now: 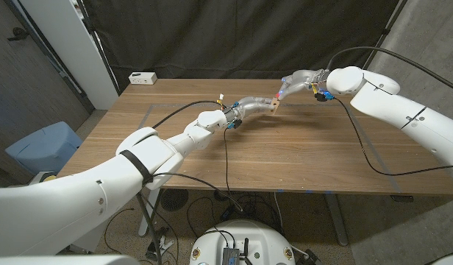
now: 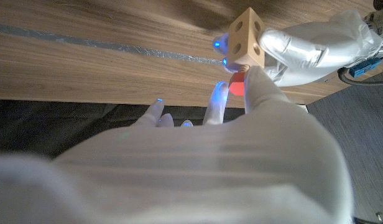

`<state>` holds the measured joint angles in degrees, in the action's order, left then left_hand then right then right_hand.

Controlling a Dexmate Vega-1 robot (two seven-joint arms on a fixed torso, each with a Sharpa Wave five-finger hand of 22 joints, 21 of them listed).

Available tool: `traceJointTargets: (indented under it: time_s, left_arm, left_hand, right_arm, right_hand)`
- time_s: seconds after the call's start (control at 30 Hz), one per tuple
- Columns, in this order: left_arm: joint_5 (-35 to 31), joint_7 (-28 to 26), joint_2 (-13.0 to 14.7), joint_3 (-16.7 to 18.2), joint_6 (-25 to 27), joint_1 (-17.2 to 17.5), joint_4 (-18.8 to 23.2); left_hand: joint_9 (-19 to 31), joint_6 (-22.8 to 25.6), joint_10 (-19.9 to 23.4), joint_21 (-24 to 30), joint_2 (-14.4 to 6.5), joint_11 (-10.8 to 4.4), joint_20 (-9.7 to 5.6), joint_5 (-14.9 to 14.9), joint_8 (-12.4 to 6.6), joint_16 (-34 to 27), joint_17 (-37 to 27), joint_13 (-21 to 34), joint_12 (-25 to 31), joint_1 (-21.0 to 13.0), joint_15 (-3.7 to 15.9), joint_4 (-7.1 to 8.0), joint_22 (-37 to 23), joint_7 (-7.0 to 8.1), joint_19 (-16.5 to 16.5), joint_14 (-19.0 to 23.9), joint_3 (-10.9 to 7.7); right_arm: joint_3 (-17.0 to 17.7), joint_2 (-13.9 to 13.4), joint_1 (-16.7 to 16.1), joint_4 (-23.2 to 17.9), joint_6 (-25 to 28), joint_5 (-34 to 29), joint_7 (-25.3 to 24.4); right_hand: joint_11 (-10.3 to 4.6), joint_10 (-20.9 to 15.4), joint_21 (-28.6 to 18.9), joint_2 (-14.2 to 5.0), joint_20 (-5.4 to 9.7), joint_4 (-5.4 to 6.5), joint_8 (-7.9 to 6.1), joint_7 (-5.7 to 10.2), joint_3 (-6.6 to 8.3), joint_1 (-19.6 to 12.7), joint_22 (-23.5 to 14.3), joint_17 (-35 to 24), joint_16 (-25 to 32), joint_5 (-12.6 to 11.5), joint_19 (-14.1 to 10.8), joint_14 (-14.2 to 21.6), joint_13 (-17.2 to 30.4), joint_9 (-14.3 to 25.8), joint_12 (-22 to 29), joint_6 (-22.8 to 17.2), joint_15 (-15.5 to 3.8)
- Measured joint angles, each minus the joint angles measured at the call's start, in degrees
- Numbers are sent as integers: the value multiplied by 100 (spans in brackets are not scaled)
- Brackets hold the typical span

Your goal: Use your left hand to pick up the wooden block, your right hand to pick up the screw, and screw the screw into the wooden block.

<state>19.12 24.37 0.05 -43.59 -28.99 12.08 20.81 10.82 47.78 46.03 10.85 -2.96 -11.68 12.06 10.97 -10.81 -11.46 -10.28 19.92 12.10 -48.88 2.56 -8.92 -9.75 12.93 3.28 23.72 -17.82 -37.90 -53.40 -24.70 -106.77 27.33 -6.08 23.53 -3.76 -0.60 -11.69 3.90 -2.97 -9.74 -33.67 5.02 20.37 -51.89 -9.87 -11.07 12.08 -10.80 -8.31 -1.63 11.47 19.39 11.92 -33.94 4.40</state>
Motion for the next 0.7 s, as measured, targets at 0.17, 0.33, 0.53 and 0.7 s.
traceJointTargets:
  time_s: [0.17,0.33,0.53,0.7]
  left_arm:
    - [0,-10,-1,-4,18,-11,-2]
    - [0,-19,-3,-10,42,-18,-5]
    - [0,-45,-7,-21,95,-35,-8]
    - [0,-71,-12,-32,160,-51,-9]
  left_hand:
    - [0,0,0,0,0,0,0,0,0,0,0,11,0,0,0,-1,0,-2,0,0,1]
    - [-1,0,0,0,0,0,0,0,0,0,1,0,0,0,0,-6,0,-3,0,0,6]
    - [-1,-10,0,0,0,0,0,0,0,0,0,4,0,0,0,6,0,-12,0,0,-7]
    - [-5,-10,0,0,1,0,0,0,0,0,0,1,0,-1,0,6,0,-13,0,0,-7]
  right_arm:
    - [-20,28,28,33,-21,-14,9]
    - [-39,54,52,59,-34,-32,15]
    - [-58,80,75,87,-47,-51,16]
    - [-64,101,84,109,-50,-65,16]
  right_hand:
    - [0,0,0,26,0,23,-19,-32,23,26,0,0,0,0,0,0,0,-18,0,-36,0]
    - [29,-34,0,26,0,27,-83,20,27,26,0,-27,0,1,0,0,0,-27,0,-177,0]
    - [-1,-127,0,24,2,27,-153,50,27,24,0,-27,0,21,-42,53,0,-44,0,-363,-29]
    - [-12,-197,0,69,-9,37,-174,32,37,-23,0,-27,0,21,-72,85,1,-55,0,-425,-41]
